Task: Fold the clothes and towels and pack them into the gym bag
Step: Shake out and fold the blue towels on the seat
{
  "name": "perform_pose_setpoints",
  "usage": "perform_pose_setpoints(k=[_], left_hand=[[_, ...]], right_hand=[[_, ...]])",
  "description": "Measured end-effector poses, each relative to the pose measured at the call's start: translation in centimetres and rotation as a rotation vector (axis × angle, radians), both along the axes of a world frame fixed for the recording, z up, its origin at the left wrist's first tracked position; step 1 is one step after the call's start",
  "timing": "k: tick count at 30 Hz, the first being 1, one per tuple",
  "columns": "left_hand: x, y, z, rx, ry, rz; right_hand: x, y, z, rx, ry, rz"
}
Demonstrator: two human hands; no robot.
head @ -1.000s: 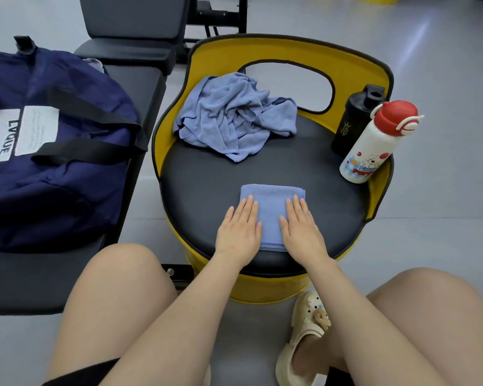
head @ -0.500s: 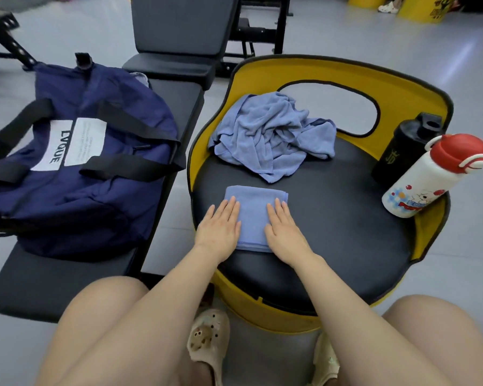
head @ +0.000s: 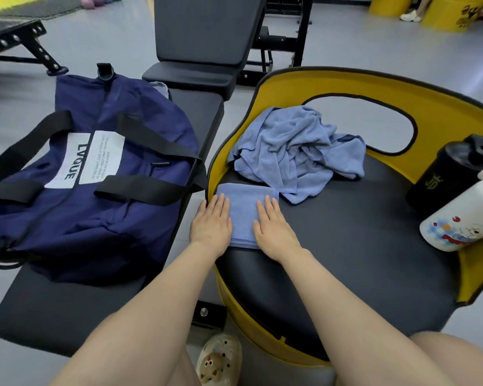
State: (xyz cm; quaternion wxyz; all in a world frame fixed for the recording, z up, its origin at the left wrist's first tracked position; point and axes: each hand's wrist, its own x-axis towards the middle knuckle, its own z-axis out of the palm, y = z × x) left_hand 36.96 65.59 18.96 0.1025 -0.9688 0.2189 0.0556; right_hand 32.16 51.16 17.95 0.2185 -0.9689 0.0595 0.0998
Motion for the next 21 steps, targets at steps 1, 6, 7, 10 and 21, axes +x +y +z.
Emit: perform_pose_setpoints(k=[1, 6, 7, 10, 21], left_hand=[[0.4, 0.2, 0.1, 0.011, -0.002, 0.004], [2.1, 0.9, 0.9, 0.07, 0.01, 0.009], [2.2, 0.9, 1.0, 0.071, 0.018, 0.009], [2.2, 0.4, 1.3, 0.046, 0.045, 0.023], [4.2, -3.3, 3.1, -0.149, 0.1, -0.029]], right_hand=[[0.4, 0.2, 0.0, -0.002, -0.002, 0.002], [2.0, 1.1, 0.2, -0.01, 0.008, 0.016], [2.1, 1.0, 0.3, -0.005, 0.013, 0.016], [2.1, 0.5, 0.6, 0.009, 0.009, 0.019], [2.6, -5.3, 3.4, -0.061, -0.153, -0.085]])
